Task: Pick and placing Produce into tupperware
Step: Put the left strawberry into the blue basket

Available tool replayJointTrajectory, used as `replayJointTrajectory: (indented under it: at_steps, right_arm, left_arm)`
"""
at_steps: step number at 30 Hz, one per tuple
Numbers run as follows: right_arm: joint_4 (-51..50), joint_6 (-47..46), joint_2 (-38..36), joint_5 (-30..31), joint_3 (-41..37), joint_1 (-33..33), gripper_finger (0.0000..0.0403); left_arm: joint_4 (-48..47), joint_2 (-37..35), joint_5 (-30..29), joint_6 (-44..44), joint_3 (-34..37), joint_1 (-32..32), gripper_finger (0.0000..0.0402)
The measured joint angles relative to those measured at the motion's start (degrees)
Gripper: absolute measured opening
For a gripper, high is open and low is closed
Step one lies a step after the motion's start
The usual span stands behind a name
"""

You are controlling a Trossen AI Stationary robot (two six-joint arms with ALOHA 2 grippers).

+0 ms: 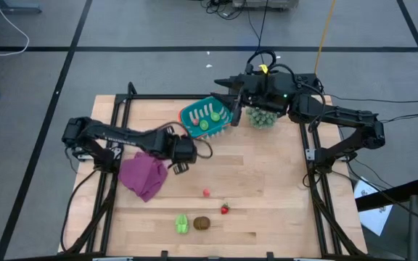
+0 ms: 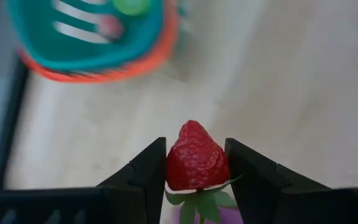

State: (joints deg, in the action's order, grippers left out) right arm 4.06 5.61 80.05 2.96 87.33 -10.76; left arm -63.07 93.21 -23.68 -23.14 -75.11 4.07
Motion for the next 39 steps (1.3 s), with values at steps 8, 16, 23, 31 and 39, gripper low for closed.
replayJointTrajectory:
  at_steps: [8,16,23,31,39]
  right_arm:
    - [6.9,4.4,-3.0,0.0,0.0,0.0,0.0183]
    - [5.7,5.9,-5.2,0.0,0.0,-0.1,0.0183]
    - [2.3,6.3,-5.1,0.0,0.0,-0.1,0.0183]
    - [1.0,7.5,-5.1,0.0,0.0,-0.1,0.0183]
    - [0.9,8.7,-5.1,0.0,0.0,-0.1,0.0183]
  left_arm:
    - [2.5,0.0,-0.3,7.9,-0.2,-8.7,0.0150]
    - [16.2,0.0,6.1,17.3,-0.2,-15.5,0.0150]
    - [24.7,0.0,8.6,21.2,-0.2,-23.1,0.0150]
    - [32.1,0.5,20.1,20.1,-0.2,-31.4,0.0150]
    - [31.2,4.2,25.9,19.1,-0.2,-35.7,0.0150]
